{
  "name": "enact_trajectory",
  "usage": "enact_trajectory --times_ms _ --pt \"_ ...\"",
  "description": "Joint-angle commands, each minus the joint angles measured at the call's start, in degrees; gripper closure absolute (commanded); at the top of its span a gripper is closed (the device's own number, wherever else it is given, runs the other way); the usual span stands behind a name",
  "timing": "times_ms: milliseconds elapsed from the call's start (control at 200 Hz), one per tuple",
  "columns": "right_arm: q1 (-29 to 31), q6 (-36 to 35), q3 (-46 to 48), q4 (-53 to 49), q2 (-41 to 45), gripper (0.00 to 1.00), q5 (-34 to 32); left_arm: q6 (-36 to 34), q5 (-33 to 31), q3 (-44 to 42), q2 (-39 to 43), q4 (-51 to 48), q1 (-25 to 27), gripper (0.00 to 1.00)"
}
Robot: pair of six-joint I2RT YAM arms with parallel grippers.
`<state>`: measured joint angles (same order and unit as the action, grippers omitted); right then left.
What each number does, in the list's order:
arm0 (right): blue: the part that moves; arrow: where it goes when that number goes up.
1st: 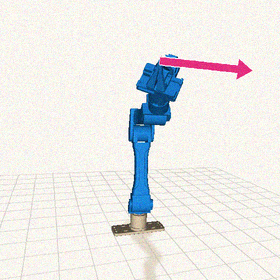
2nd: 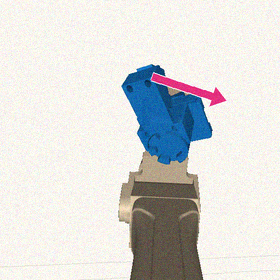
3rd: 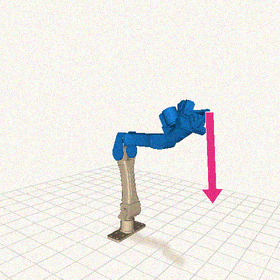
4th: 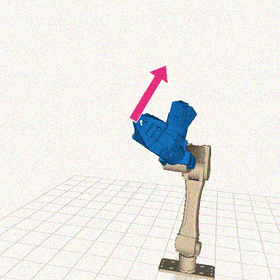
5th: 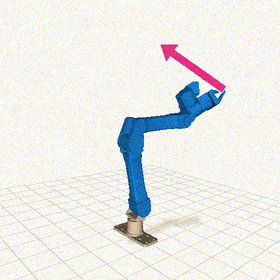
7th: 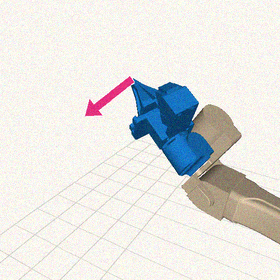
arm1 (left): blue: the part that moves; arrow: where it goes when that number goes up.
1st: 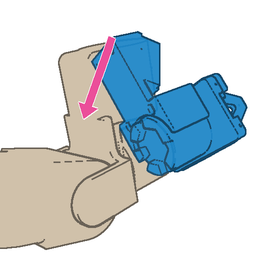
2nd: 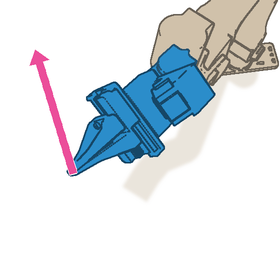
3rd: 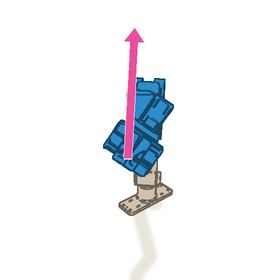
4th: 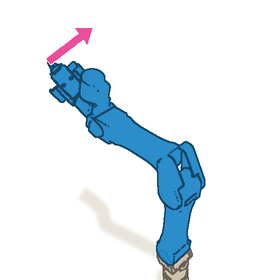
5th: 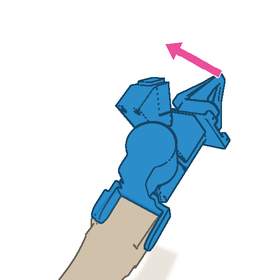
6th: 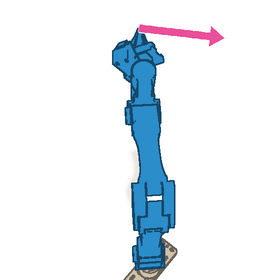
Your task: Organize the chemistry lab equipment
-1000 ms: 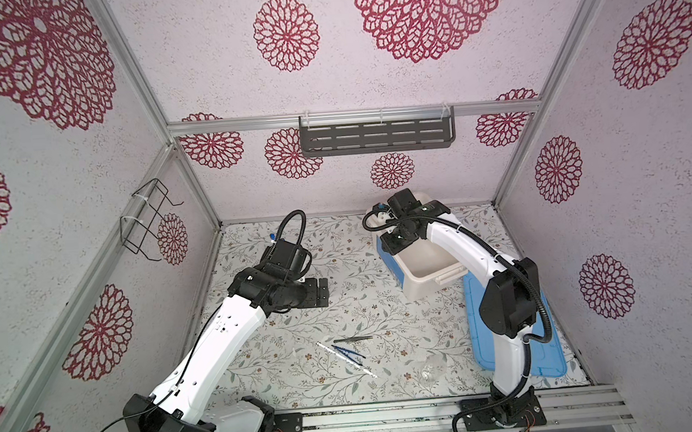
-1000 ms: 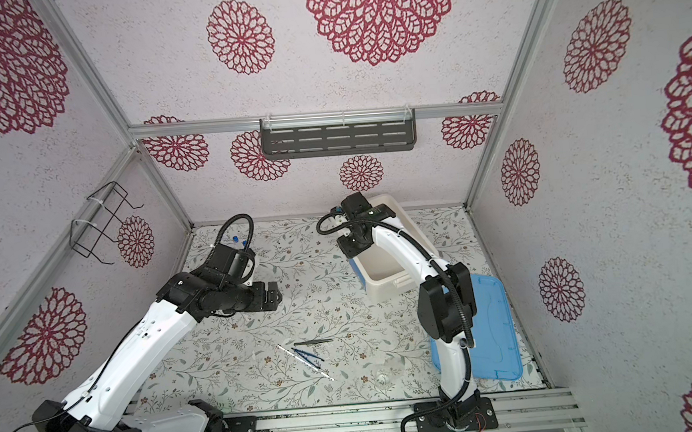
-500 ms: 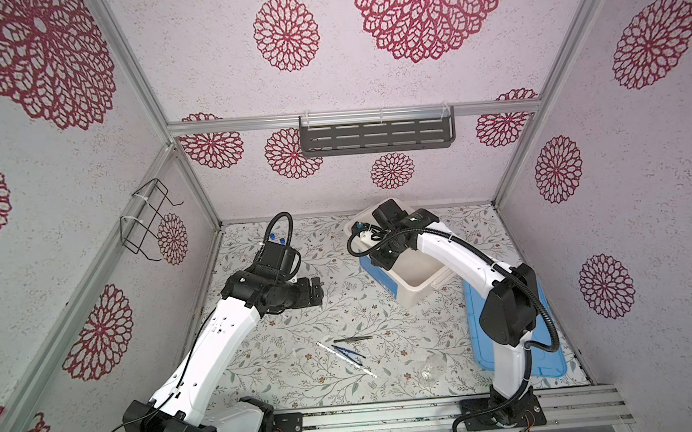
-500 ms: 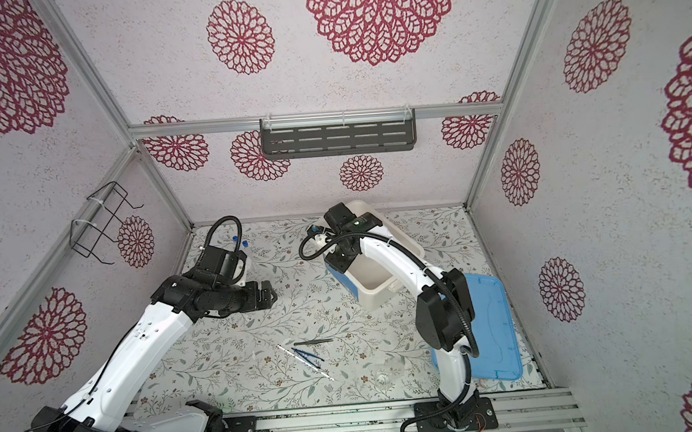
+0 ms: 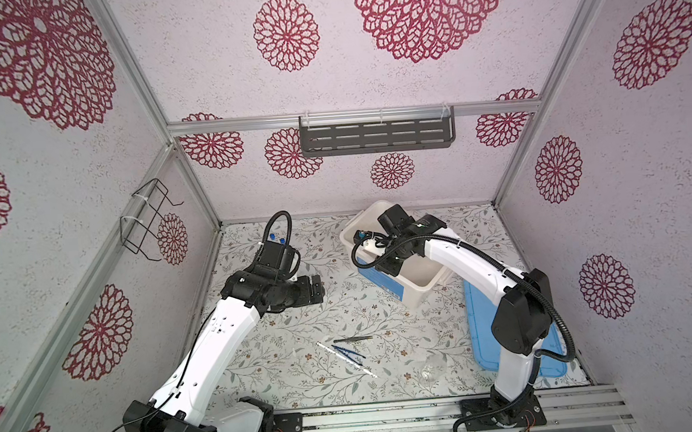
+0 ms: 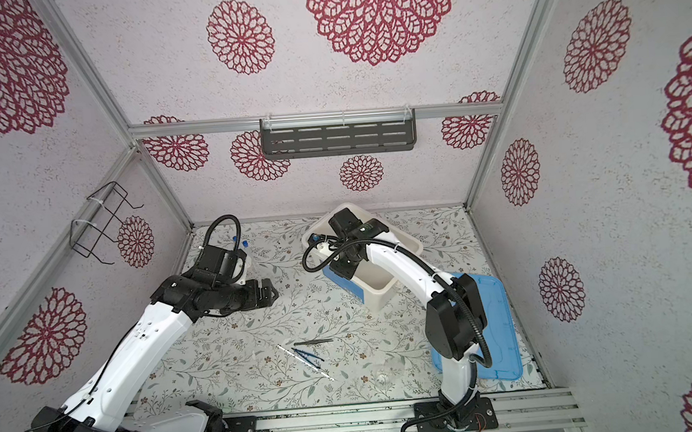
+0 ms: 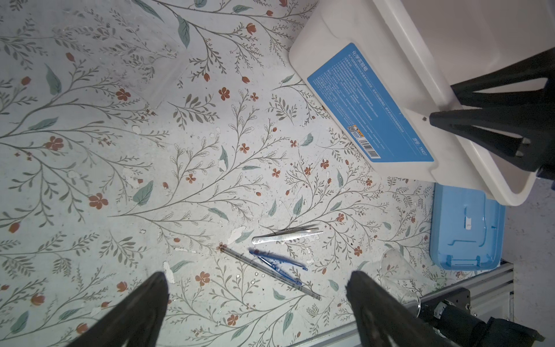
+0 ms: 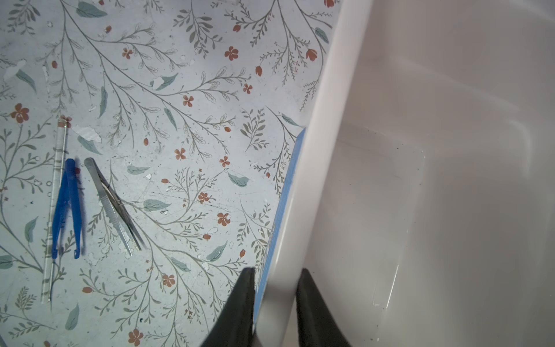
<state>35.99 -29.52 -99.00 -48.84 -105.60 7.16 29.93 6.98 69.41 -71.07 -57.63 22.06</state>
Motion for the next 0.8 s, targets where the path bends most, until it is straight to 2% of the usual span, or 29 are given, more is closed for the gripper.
enact_trajectory --times_ms 0,205,285,410,600,791 --pt "0.05 -6.29 0.00 3.19 2.69 0.74 3.41 0.76 0.15 -0.59 0.31 1.13 -0.36 0.03" --pt "0.82 -12.17 -0.41 1.72 1.32 0.74 4.49 1.55 0.58 -0.67 1.58 0.95 -0.61 0.03" --pt "0.84 -16.22 -0.02 -0.01 1.38 0.73 8.97 1.82 0.56 -0.44 1.79 0.75 -0.73 0.03" --pt "0.97 -17.76 0.15 -0.41 0.90 0.73 13.55 2.07 0.60 0.37 2.21 -1.20 -0.74 0.03" --pt "1.89 -21.64 -1.07 -2.50 -1.03 0.73 13.75 2.56 -1.18 0.29 4.77 -2.84 -1.01 0.03" --pt "1.98 -24.90 -1.51 -6.02 -2.41 0.73 13.35 2.69 0.89 1.54 5.88 -4.06 -1.39 0.03"
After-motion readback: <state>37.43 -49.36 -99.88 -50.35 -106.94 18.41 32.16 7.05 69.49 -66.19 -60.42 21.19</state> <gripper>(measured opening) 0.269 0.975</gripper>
